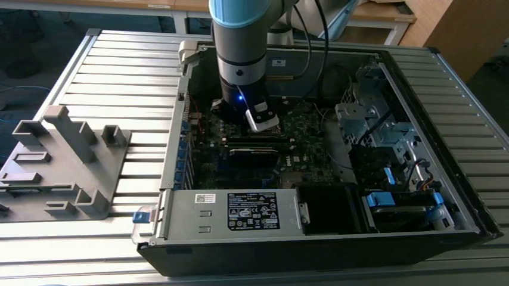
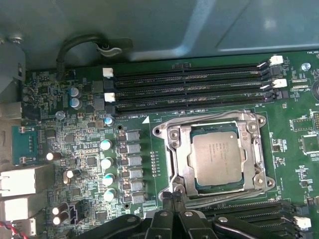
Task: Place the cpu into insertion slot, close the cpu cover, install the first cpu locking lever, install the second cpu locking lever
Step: 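Install the second cpu locking lever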
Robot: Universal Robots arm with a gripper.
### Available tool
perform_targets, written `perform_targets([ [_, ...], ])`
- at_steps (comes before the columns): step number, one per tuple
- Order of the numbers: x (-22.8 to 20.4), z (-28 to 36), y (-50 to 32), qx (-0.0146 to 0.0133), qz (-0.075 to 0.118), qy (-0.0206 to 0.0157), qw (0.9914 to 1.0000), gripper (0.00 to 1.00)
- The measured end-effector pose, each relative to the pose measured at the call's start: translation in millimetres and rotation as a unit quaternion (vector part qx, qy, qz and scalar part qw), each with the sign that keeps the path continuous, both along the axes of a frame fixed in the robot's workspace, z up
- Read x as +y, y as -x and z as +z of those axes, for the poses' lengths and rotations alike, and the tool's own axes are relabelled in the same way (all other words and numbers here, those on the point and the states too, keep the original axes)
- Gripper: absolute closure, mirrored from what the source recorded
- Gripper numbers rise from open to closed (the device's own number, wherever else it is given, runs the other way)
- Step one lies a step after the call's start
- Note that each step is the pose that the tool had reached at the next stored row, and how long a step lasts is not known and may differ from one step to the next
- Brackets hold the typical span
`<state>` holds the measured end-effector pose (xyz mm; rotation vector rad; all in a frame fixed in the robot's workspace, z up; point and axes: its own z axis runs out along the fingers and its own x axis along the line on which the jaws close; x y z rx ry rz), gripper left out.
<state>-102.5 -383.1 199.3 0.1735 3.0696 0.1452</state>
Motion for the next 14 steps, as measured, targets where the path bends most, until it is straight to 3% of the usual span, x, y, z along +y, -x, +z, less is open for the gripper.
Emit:
perform_targets([
  [14, 0.1, -3.8, 4.0, -0.001, 0.0, -0.0008, 1.0, 0.89],
])
